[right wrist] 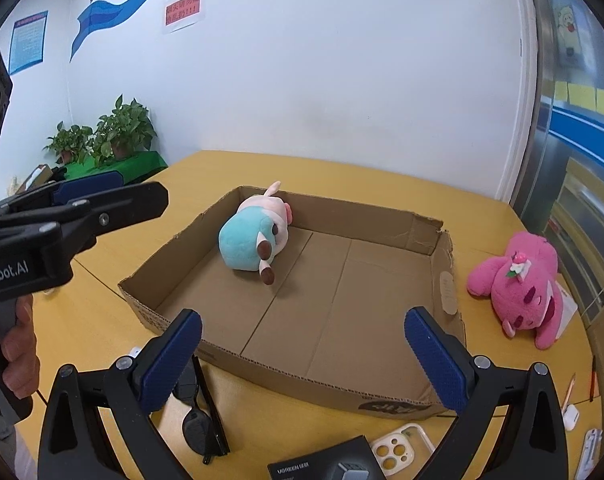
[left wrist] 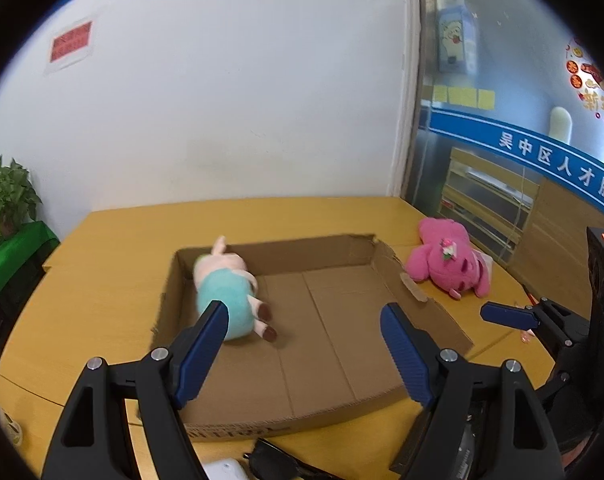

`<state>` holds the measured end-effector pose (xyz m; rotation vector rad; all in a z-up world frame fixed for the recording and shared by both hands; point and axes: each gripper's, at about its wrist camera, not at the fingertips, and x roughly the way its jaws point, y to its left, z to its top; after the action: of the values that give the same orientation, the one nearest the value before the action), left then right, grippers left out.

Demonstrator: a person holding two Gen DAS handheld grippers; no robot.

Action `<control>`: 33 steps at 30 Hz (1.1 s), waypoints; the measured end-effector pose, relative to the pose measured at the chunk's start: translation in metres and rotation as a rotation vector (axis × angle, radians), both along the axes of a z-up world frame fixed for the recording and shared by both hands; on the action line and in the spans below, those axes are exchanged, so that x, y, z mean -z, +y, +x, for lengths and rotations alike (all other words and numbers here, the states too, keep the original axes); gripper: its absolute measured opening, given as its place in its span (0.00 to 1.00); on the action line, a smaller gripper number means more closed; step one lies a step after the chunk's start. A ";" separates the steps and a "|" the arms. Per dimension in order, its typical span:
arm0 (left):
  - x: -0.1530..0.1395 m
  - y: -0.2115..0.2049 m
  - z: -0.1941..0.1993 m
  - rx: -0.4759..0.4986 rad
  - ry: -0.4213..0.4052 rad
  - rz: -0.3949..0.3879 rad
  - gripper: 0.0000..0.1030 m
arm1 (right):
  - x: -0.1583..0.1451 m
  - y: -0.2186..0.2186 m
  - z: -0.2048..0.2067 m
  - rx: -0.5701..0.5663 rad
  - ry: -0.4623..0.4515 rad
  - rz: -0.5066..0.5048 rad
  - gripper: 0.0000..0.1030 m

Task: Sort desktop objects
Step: 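Move both grippers to the black charger box on the table, then close both grippers on the black charger box and lift it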

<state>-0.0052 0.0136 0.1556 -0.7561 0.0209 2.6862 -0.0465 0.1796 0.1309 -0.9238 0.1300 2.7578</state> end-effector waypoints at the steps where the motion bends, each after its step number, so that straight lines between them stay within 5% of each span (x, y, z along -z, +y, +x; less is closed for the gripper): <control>1: 0.005 0.004 0.001 0.026 -0.023 0.006 0.76 | 0.001 0.006 0.008 -0.005 0.003 -0.026 1.00; 7: 0.067 0.029 0.008 0.182 -0.256 0.083 0.76 | 0.041 0.055 0.090 0.009 0.000 -0.209 1.00; 14: 0.138 0.059 0.020 0.257 -0.493 0.191 0.76 | 0.118 0.058 0.136 -0.022 -0.199 -0.302 1.00; 25: 0.167 0.055 0.054 0.265 -0.588 0.248 0.76 | 0.167 0.054 0.101 -0.156 -0.241 -0.394 1.00; 30: 0.177 0.045 0.055 0.263 -0.611 0.254 0.76 | 0.160 0.015 0.116 -0.358 -0.217 -0.398 1.00; 33: 0.187 0.048 0.051 0.288 -0.625 0.260 0.76 | 0.159 0.031 0.124 -0.287 -0.178 -0.386 1.00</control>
<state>0.0455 0.0618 -0.0315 -1.3459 -0.3383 2.0357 0.0771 0.2104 -0.0278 -1.3764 0.5549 2.9465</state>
